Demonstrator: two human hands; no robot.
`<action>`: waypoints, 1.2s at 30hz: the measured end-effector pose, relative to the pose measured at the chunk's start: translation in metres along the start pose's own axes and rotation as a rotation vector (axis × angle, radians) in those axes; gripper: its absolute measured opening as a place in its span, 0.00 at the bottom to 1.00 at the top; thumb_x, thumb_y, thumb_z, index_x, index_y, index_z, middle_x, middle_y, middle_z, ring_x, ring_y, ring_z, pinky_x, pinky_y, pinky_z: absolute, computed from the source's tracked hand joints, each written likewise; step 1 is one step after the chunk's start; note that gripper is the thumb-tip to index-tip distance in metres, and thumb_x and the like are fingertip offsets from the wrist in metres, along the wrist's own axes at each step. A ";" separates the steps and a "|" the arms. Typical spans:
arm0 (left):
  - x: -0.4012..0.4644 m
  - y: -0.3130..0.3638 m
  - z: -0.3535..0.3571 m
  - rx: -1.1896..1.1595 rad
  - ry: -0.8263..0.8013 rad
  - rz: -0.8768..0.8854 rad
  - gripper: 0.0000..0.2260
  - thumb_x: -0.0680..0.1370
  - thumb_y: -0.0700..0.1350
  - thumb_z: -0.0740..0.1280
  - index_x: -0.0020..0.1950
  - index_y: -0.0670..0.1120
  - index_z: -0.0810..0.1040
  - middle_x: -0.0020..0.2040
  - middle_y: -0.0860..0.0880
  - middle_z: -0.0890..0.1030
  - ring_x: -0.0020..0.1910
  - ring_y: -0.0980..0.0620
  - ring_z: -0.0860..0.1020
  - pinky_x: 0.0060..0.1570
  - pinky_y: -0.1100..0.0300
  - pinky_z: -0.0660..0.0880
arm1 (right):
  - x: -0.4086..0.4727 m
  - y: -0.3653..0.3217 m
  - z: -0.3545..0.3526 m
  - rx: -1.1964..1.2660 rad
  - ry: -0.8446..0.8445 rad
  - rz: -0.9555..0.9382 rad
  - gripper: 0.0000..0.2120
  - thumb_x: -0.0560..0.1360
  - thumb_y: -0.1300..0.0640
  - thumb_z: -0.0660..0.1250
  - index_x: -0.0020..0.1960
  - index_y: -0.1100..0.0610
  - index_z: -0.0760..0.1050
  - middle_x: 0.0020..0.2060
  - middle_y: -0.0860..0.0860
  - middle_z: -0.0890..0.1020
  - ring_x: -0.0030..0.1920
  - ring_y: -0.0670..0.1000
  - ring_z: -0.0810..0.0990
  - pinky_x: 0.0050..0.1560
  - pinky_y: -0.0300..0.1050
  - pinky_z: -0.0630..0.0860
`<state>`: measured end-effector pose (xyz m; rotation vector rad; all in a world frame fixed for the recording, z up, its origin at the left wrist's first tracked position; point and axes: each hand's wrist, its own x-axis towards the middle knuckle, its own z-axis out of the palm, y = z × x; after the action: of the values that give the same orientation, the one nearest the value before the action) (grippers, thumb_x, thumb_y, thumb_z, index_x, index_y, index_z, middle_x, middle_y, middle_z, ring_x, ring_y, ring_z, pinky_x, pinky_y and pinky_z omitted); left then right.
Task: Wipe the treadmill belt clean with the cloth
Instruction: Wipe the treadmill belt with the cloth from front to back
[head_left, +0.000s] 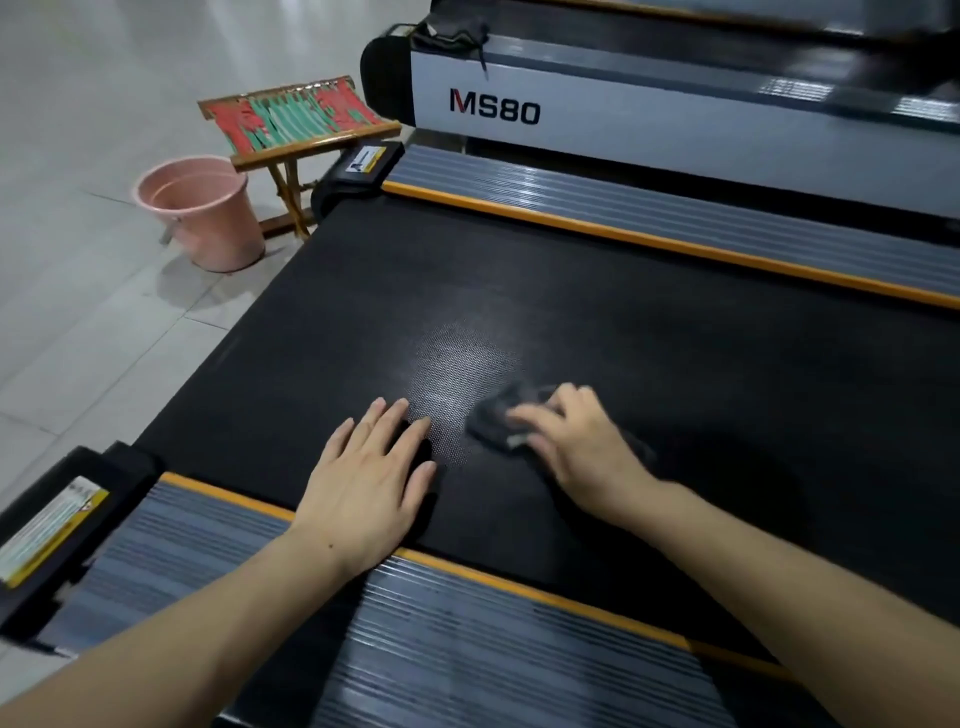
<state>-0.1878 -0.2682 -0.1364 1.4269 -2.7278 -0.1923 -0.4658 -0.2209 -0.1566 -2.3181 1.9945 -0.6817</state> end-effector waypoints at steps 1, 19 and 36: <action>0.000 0.000 0.001 -0.005 -0.003 0.000 0.29 0.81 0.61 0.43 0.78 0.54 0.66 0.81 0.50 0.62 0.82 0.49 0.54 0.79 0.48 0.55 | -0.022 -0.019 -0.004 0.057 -0.073 -0.092 0.15 0.80 0.46 0.59 0.64 0.47 0.75 0.47 0.52 0.72 0.47 0.53 0.70 0.51 0.47 0.73; -0.032 -0.029 -0.010 0.056 0.006 -0.021 0.27 0.81 0.60 0.47 0.74 0.51 0.70 0.79 0.46 0.66 0.80 0.45 0.59 0.77 0.45 0.59 | -0.056 -0.035 -0.044 0.265 -0.357 -0.258 0.14 0.80 0.50 0.65 0.65 0.43 0.77 0.49 0.46 0.69 0.52 0.47 0.69 0.57 0.37 0.69; -0.051 -0.052 -0.026 0.067 -0.034 -0.084 0.28 0.81 0.60 0.43 0.78 0.52 0.64 0.80 0.44 0.61 0.81 0.43 0.55 0.78 0.45 0.55 | -0.027 -0.055 -0.024 0.225 -0.272 -0.258 0.13 0.80 0.49 0.65 0.63 0.45 0.79 0.48 0.47 0.70 0.50 0.47 0.69 0.55 0.42 0.71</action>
<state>-0.1133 -0.2581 -0.1172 1.5714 -2.7279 -0.1308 -0.4240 -0.1784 -0.1282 -2.3994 1.4455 -0.5308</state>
